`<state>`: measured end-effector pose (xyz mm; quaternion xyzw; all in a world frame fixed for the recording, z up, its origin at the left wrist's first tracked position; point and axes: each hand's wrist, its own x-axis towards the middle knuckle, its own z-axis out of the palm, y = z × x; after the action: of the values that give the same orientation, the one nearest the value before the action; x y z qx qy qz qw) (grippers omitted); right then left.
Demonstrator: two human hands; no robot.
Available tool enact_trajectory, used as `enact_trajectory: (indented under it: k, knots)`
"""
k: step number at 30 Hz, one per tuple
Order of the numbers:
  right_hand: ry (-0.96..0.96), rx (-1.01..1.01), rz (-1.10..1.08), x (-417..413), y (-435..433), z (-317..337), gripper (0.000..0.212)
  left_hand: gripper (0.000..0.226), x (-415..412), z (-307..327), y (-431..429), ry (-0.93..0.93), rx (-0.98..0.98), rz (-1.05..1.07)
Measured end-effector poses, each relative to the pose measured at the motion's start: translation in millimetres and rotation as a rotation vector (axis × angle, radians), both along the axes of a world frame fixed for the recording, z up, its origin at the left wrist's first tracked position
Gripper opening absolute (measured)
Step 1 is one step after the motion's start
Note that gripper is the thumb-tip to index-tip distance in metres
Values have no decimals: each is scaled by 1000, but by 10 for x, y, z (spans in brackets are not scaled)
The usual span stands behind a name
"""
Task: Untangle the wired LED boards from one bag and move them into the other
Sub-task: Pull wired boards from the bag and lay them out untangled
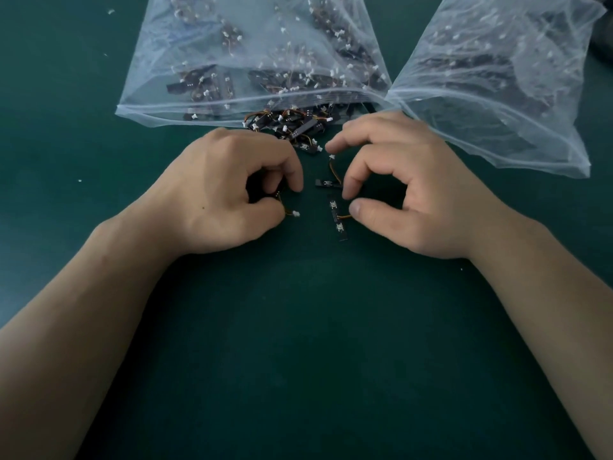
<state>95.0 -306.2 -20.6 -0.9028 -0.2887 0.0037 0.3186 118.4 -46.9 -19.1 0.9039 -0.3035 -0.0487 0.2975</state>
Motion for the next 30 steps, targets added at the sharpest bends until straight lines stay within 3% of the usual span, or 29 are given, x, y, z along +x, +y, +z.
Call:
enact_trajectory:
  k: [10,17,24,30]
  knots:
    - [2,26,-34,-1,-11,-16,5,25,-11,-57,-14,-33,-110,46]
    - [-20,24,-47,6,-13,-37,4,30,12,-43,3,89,-134,24]
    - [-74,-38,-97,54,1,-93,29,30,1,-26,5,101,-160,0]
    - [-27,-27,-158,64,14,-91,23,16,-9,-54,-16,21,-155,26]
